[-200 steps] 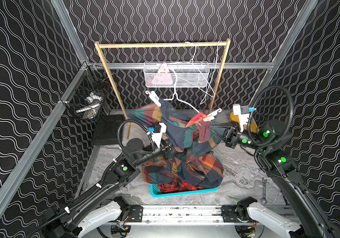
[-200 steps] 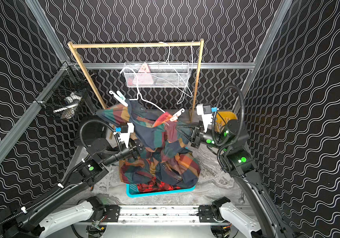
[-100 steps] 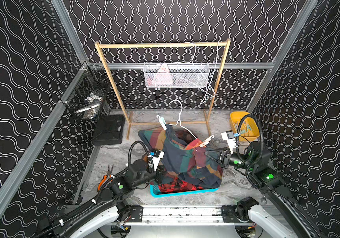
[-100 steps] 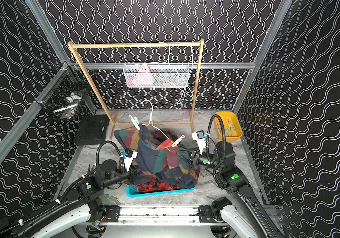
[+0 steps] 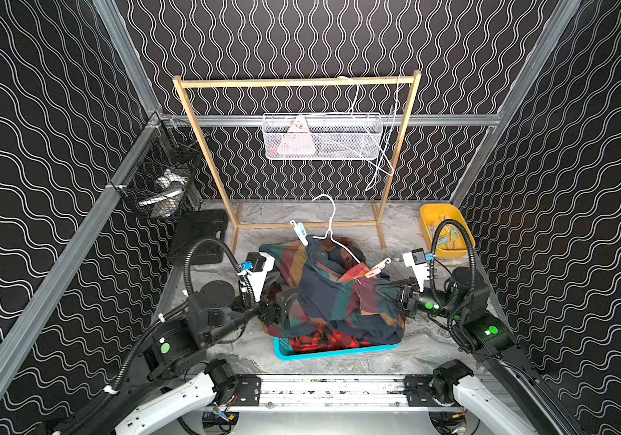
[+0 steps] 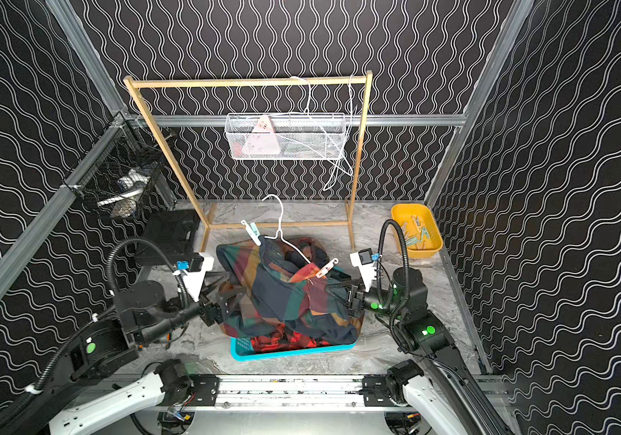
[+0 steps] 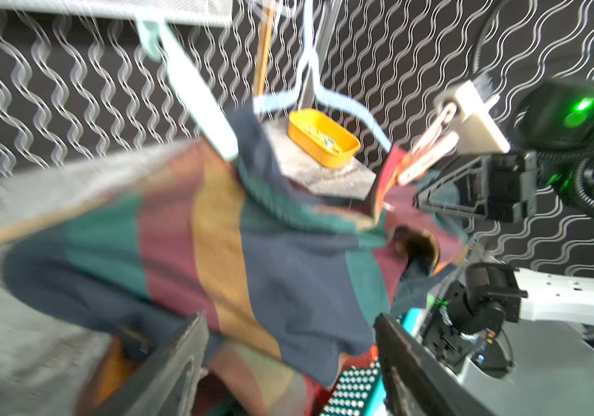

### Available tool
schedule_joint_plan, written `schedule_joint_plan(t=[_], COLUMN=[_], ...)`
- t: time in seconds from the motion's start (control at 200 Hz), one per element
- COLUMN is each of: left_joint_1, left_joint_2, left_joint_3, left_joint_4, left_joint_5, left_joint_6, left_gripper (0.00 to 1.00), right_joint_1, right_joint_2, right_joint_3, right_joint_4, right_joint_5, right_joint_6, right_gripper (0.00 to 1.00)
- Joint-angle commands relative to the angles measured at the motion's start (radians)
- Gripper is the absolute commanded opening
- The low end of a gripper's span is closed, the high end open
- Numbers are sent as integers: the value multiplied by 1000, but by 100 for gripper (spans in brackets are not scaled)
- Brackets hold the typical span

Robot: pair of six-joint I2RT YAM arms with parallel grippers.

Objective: Remove the clothespins securing long-sleeve shirts to the hanger
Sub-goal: Place the long-sleeve shirt at the bin, then adjust the hanger.

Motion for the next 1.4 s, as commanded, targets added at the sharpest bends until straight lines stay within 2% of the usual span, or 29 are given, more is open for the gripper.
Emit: schedule_joint_plan(t=[0.0, 0.225, 0.34, 0.445, 0.635, 0.846, 1.096, 1.291, 1.396], left_joint_1=[0, 0, 4, 35, 127, 177, 196, 202, 203], left_joint_2=[44, 217, 294, 343, 400, 449, 482, 479, 469], left_joint_3=[103, 227, 259, 280, 296, 293, 284, 275, 271], left_joint_4=[-93, -17, 53, 106, 153, 136, 117, 113, 103], left_joint_5=[-75, -15, -4, 27, 154, 237, 362, 422, 435], left_joint_6=[170, 421, 504, 534, 530, 545, 533, 538, 556], left_gripper=[77, 81, 81, 83, 83, 80, 67, 46, 29], right_joint_1=[0, 0, 0, 0, 0, 0, 1, 0, 0], right_joint_2=[8, 26, 37, 48, 57, 51, 61, 90, 109], right_joint_3=[16, 65, 101, 116, 115, 119, 132, 135, 140], right_joint_4=[2, -59, -98, -112, -128, -130, -110, -91, -88], right_joint_5=[-11, -26, -31, -46, -66, -82, -105, -131, -135], right_joint_6=[-51, -143, -194, -220, -246, -258, -272, -277, -279], right_gripper=[0, 0, 0, 0, 0, 0, 0, 0, 0])
